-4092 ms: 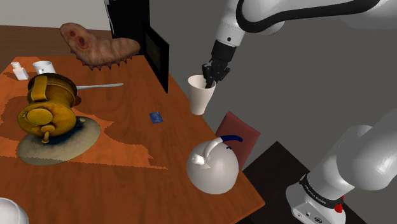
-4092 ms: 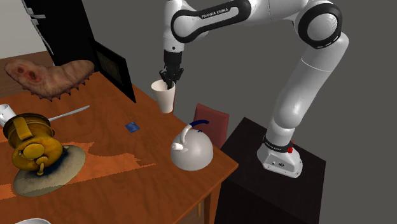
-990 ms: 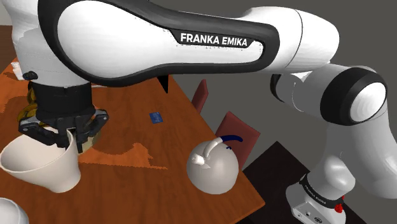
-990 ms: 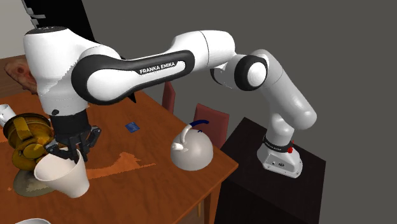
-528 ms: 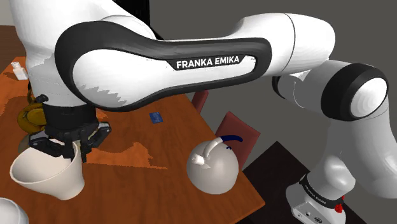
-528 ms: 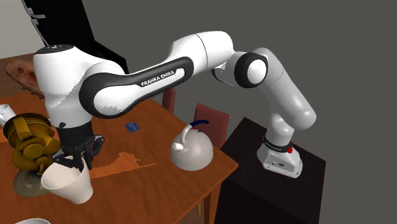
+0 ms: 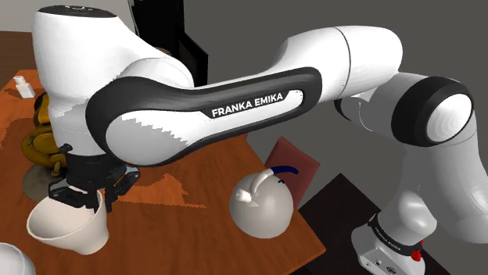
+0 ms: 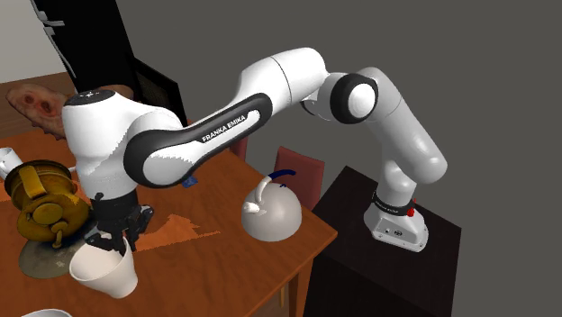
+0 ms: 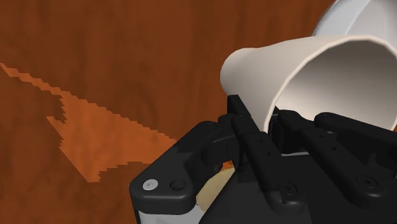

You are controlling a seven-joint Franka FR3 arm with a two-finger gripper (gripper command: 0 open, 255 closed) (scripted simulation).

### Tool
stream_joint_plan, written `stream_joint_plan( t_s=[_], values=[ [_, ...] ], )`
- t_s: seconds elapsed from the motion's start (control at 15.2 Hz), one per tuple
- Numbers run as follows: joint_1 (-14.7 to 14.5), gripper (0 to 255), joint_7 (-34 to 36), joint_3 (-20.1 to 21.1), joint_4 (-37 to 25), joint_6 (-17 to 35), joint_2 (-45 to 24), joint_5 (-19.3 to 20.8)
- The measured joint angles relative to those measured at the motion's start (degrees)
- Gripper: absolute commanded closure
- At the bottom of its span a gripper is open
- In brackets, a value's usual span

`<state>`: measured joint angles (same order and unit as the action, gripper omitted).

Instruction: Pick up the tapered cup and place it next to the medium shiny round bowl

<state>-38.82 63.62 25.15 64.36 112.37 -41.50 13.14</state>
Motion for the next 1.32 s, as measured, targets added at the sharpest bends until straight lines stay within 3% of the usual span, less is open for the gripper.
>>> stream_joint_plan(
  t_s=[0.53,0.99,1.06,1.32],
  values=[
    [0.65,255,0.36,-0.35,5.25,5.85,-0.75,0.48],
    [0.7,255,0.36,-0.4,5.65,6.45,-0.95,0.56],
    [0.69,0,0.37,-0.4,5.66,6.45,-0.95,0.56],
    [0.69,0,0.38,-0.4,5.66,6.47,-0.93,0.56]
  ],
)
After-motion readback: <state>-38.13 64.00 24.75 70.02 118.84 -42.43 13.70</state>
